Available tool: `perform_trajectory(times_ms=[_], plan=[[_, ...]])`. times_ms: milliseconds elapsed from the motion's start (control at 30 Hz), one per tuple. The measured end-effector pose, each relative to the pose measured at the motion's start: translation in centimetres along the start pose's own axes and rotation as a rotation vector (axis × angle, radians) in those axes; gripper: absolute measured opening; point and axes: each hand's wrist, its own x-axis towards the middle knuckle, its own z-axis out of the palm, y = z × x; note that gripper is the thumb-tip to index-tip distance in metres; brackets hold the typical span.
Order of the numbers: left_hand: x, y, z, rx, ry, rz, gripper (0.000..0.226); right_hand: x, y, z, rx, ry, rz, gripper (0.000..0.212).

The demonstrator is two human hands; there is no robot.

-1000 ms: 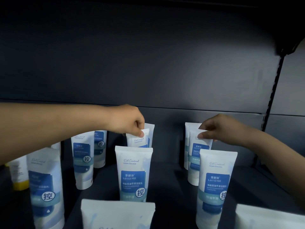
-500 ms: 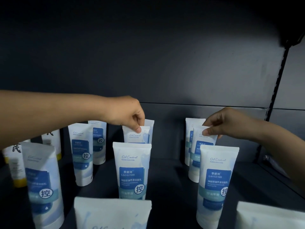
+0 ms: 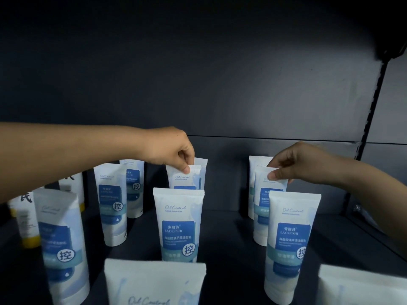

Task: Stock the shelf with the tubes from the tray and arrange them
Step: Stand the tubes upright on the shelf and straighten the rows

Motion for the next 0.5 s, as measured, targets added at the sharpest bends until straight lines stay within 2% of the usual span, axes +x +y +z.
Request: perform_trajectory(times_ms=[133,267,500], plan=[[0.11,-0.04,0.02,-0.010,-0.021,0.000,0.011,0.03,0.19,0.05,-0.001,-0.024,0.031,0.006],[0.06,-0.10,-0.05,-0.037,-0.075,0.001,0.011,-0.30,0.48,-0.04,0.007,-0.084,0.057,0.012],[0.05,-0.22,0.12,-0.076,-0.086,0.019,0.011,-0.61,0.35,0.04,0.036,-0.085,0.028,0.008]])
